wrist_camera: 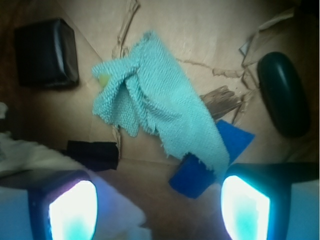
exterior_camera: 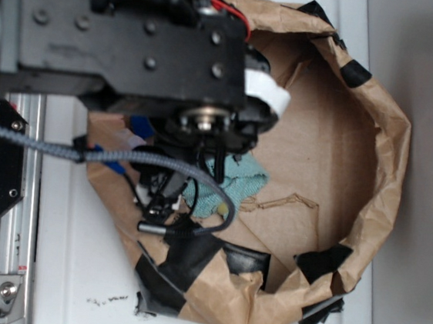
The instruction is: Grab the blue cloth.
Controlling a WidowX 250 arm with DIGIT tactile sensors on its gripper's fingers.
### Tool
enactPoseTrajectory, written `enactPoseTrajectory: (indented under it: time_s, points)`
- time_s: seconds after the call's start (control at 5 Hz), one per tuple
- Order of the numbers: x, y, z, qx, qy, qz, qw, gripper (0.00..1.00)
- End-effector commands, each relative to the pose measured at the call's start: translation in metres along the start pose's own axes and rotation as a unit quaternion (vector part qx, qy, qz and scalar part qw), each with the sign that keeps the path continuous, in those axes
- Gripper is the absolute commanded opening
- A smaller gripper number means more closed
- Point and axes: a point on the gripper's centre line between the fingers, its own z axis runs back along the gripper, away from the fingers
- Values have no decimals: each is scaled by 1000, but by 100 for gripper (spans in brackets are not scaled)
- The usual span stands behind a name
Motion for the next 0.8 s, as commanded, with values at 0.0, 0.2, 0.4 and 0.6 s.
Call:
enactPoseTrajectory:
  time_s: [0.0, 0.2, 0.4, 0.6]
  points:
    - [28, 11, 16, 22, -50, 20, 998, 100]
    - [38, -11, -24, 39, -18, -37, 998, 100]
    - [31, -36, -53, 26, -10, -124, 992, 100]
    - [21, -38, -82, 44, 12, -160, 986, 100]
